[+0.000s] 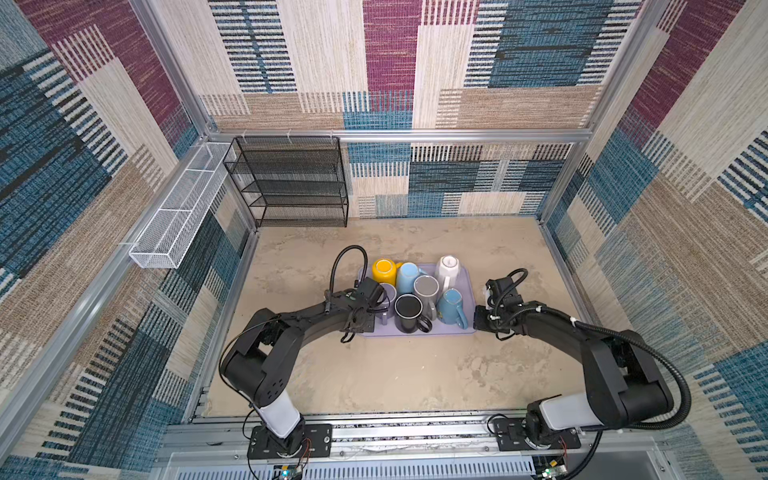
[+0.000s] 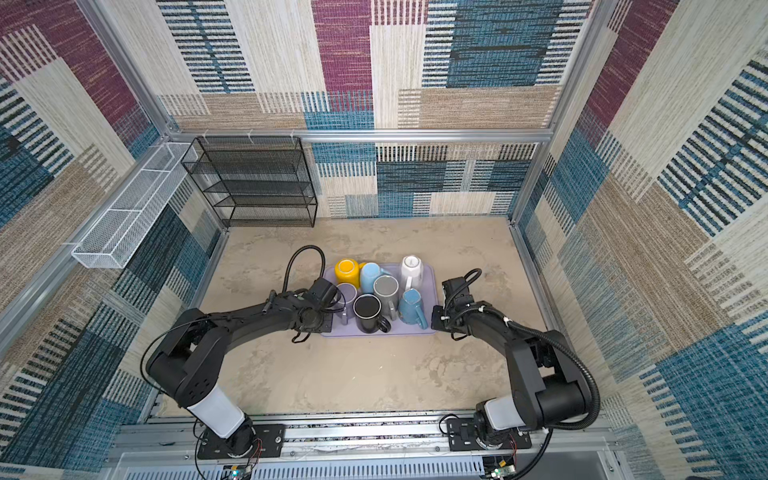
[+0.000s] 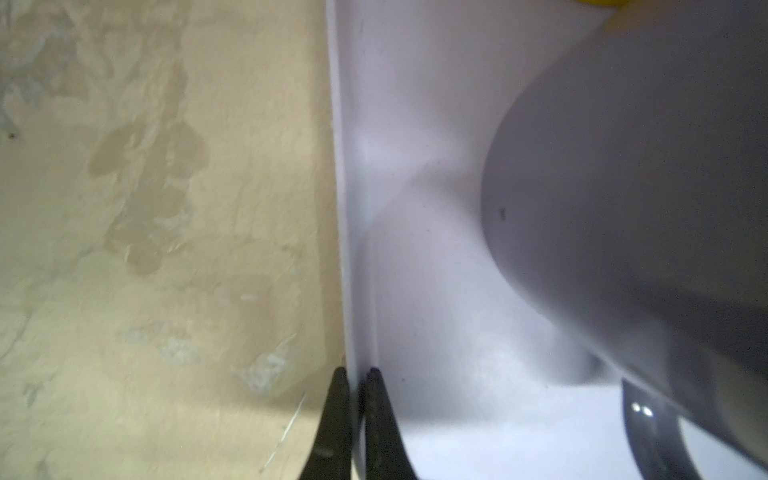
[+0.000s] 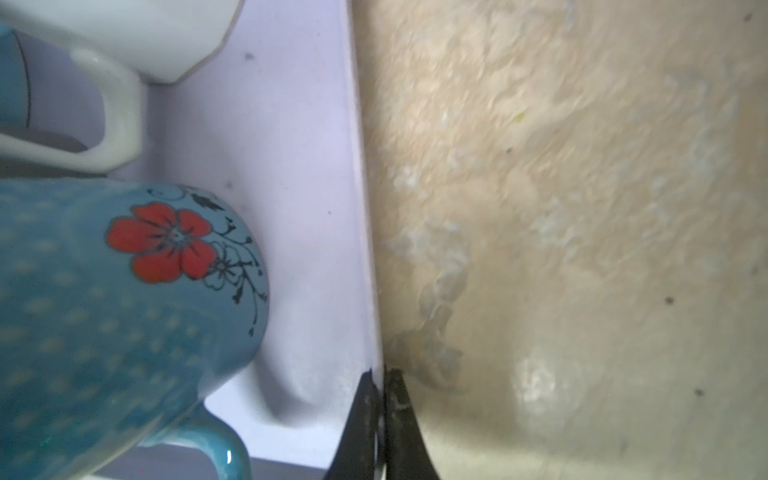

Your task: Turn the mug right side up

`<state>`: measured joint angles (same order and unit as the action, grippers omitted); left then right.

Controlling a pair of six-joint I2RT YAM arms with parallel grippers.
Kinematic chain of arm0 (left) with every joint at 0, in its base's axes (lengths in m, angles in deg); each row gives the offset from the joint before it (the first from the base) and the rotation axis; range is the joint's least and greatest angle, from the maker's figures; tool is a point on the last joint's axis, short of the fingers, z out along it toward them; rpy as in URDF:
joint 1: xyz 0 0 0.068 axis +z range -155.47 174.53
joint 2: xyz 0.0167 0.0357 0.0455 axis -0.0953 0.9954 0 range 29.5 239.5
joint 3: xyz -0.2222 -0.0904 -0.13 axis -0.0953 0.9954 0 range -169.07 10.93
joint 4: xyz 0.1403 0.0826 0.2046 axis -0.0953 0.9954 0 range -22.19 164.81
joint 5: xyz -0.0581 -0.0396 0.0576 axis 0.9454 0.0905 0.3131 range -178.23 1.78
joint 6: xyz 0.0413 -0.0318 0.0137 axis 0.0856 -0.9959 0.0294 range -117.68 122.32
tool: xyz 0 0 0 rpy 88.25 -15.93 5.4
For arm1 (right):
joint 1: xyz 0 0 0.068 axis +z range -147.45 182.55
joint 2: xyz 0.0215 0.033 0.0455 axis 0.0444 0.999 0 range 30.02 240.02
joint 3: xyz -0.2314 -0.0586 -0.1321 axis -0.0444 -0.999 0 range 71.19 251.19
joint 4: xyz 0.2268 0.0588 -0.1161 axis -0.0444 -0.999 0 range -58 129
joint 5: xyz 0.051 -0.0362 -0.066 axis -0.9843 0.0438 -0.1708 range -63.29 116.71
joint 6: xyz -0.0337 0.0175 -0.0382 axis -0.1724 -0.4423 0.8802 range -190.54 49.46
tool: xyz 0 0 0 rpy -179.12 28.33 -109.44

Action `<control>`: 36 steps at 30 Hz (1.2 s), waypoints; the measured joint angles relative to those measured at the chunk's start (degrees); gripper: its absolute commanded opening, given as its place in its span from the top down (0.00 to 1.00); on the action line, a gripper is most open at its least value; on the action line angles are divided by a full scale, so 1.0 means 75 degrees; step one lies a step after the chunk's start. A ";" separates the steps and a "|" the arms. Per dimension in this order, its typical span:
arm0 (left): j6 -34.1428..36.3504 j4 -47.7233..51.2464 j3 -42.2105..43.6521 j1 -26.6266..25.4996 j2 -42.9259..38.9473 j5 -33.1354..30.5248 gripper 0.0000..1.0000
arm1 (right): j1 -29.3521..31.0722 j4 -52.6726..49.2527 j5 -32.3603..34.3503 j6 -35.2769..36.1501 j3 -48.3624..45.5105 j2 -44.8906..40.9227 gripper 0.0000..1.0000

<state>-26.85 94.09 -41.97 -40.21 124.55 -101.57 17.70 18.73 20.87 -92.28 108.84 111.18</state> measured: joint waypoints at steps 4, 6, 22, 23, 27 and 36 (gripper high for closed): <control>-0.0093 -0.0198 0.0638 -0.0032 -0.0530 0.0009 1.00 | 0.0350 -0.0198 0.0090 -0.0437 -0.0291 -0.0493 1.00; -0.0117 -0.0335 0.0930 -0.0041 -0.0784 0.0023 1.00 | 0.0504 -0.0286 0.0114 -0.0656 -0.0472 -0.0772 1.00; -0.0664 -0.0565 0.2256 -0.0434 -0.2157 0.0087 1.00 | 0.1483 -0.0697 0.0391 -0.1842 -0.1585 -0.2183 1.00; -0.0734 -0.0560 0.2308 -0.0472 -0.2218 0.0087 1.00 | 0.1489 -0.0697 0.0393 -0.1839 -0.1588 -0.2180 1.00; -0.0880 -0.0533 0.2331 -0.0536 -0.2261 0.0020 1.00 | 0.1492 -0.0697 0.0402 -0.1818 -0.1571 -0.2078 0.89; -0.0839 -0.0318 0.2197 -0.0539 -0.2215 0.0067 0.93 | 0.1545 -0.0673 0.0233 -0.1769 -0.1422 -0.1955 0.67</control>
<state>-33.15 91.71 -25.49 -44.26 107.94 -101.07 29.29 13.68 22.61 -105.55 98.17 96.52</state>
